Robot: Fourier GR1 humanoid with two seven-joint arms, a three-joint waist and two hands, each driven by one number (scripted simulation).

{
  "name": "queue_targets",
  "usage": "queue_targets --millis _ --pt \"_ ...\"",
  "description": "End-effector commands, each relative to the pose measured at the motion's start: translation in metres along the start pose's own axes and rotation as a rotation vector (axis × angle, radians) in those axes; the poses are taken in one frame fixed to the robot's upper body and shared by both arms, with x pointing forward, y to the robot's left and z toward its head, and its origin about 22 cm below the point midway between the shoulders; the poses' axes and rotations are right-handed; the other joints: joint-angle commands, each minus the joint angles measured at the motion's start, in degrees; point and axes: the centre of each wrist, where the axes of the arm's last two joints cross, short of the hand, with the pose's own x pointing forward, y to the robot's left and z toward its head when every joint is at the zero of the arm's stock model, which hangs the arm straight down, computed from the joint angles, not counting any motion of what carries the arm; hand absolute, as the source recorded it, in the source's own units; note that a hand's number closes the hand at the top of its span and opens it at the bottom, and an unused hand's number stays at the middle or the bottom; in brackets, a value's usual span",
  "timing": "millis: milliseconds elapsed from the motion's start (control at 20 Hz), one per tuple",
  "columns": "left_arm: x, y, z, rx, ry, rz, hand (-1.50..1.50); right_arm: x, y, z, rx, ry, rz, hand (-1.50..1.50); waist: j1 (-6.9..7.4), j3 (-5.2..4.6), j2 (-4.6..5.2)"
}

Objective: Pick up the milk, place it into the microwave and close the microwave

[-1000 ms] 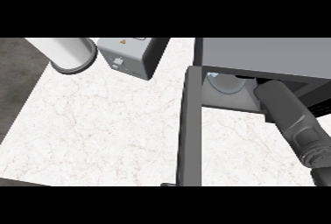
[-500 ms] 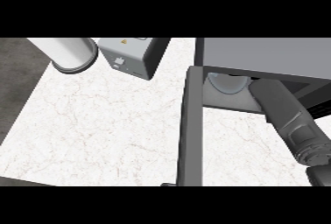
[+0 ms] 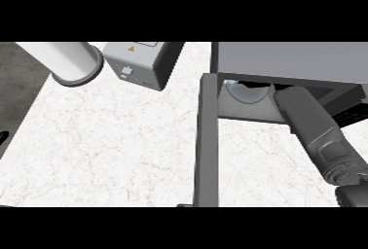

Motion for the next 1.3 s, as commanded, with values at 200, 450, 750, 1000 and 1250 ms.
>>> queue_targets --millis 200,450,750,1000,1250 --pt "-0.003 -0.016 -0.013 -0.071 0.001 0.034 -1.5 -0.014 0.006 0.018 0.017 0.027 -0.311 -1.5 -1.75 -0.03 -1.19" --pt "-0.004 -0.02 -0.02 -0.094 0.01 0.055 1.5 -0.016 0.029 0.042 0.054 0.093 -0.436 -1.5 -3.35 -0.22 -2.18" --pt "-0.006 -0.052 -0.032 -0.142 0.033 0.097 1.5 -0.026 0.049 0.078 0.126 0.093 -0.63 -1.5 -4.68 -0.27 -2.82" --pt "-0.011 -0.075 -0.035 -0.177 0.076 0.122 1.5 -0.045 0.045 0.104 0.141 0.125 -0.723 -1.5 -5.89 -0.35 -3.33" --pt "-0.024 -0.071 -0.068 -0.208 0.092 0.118 1.5 -0.051 0.07 0.166 0.152 0.111 -0.727 -1.5 -6.88 -0.39 -3.46"
